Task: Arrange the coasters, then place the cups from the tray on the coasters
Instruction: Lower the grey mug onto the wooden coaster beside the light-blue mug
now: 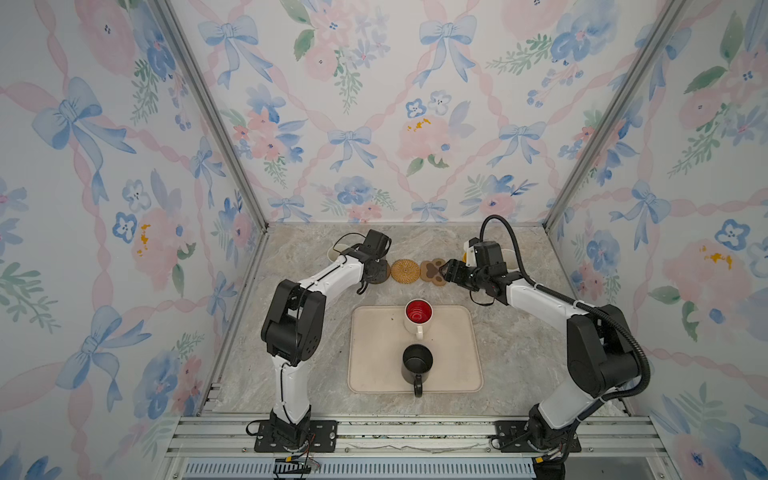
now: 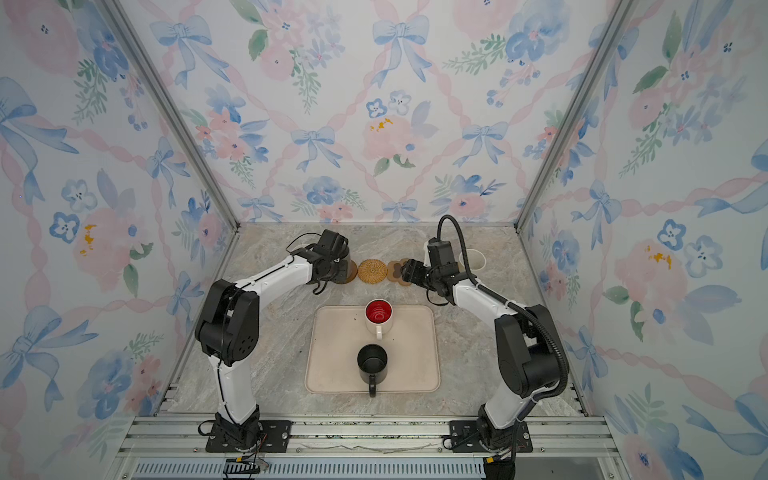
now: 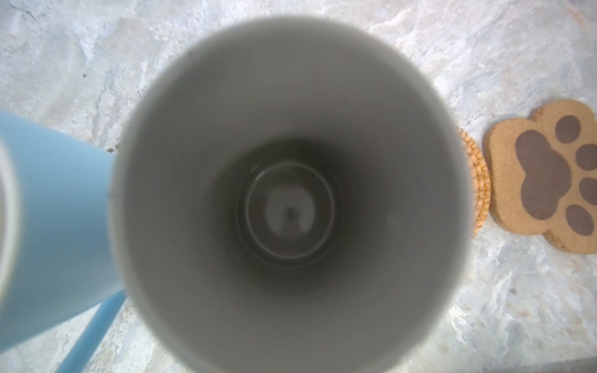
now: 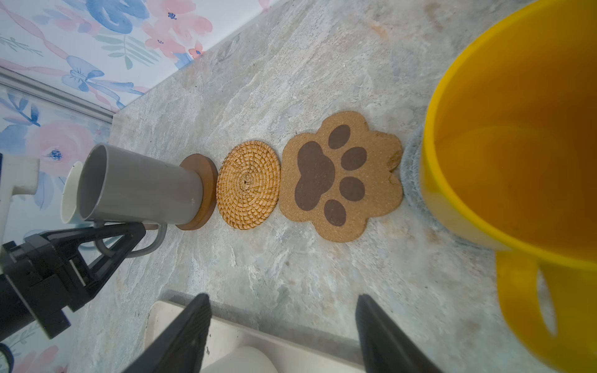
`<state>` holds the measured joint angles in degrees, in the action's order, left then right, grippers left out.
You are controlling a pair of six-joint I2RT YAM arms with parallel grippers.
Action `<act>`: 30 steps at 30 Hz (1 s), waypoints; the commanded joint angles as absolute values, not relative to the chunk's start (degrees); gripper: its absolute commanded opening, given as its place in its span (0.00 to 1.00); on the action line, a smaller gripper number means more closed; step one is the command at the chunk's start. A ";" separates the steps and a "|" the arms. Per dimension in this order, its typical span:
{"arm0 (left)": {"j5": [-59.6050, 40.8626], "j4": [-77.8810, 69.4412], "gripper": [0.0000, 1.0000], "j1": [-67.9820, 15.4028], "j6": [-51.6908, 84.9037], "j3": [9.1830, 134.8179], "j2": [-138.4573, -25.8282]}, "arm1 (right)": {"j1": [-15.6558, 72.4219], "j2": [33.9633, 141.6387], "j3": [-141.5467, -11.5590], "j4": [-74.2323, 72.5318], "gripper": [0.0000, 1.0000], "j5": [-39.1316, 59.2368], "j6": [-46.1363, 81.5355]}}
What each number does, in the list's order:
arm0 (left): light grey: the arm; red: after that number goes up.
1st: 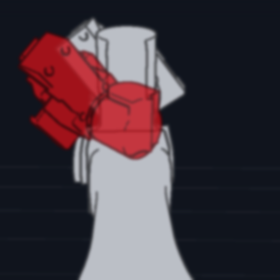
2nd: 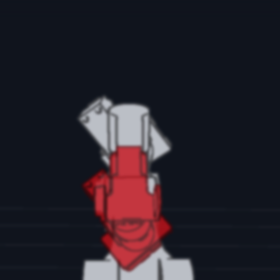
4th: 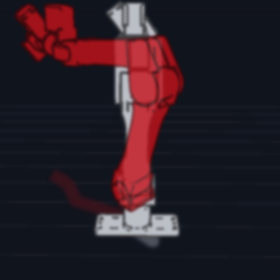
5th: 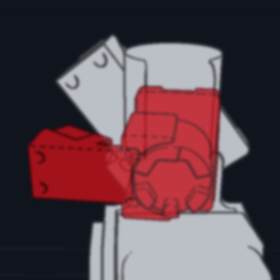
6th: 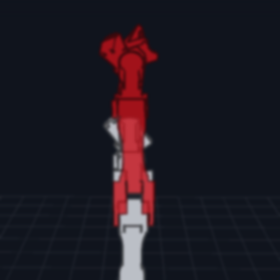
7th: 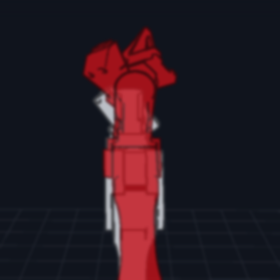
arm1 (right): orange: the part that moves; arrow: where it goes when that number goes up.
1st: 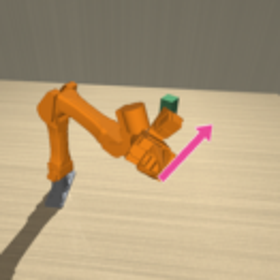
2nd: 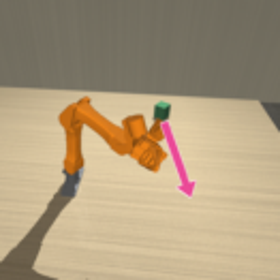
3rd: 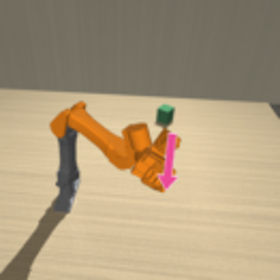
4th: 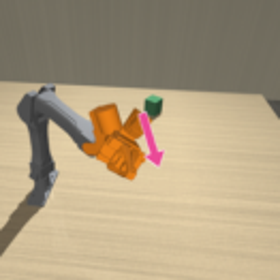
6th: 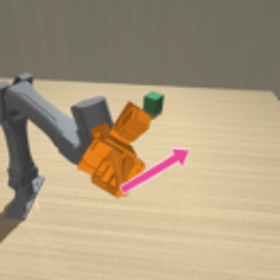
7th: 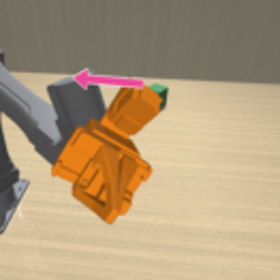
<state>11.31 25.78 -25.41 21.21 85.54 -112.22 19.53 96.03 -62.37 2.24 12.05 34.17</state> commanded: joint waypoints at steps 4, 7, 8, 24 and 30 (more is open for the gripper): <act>11.30 24.22 0.20 -24.94 21.27 87.01 -111.72 | 18.80 97.12 -62.05 1.14 0.74 12.77 34.63; 11.29 24.24 0.24 -25.00 21.18 86.92 -111.46 | 18.76 97.05 -62.06 1.21 0.74 12.74 34.63; 11.34 24.25 0.24 -24.97 21.18 86.76 -111.27 | 18.79 97.06 -62.05 1.15 0.73 12.77 34.63; 14.20 24.34 0.27 -25.27 22.36 81.26 -103.03 | 18.81 96.82 -61.70 1.02 0.73 12.75 34.98; 21.51 24.15 0.27 -27.52 25.17 77.43 -97.91 | 19.24 96.34 -61.71 1.39 0.73 12.27 34.90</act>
<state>16.69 24.08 -26.26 22.96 79.29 -100.75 19.53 96.03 -62.37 2.24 12.23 34.41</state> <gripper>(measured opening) 0.271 0.731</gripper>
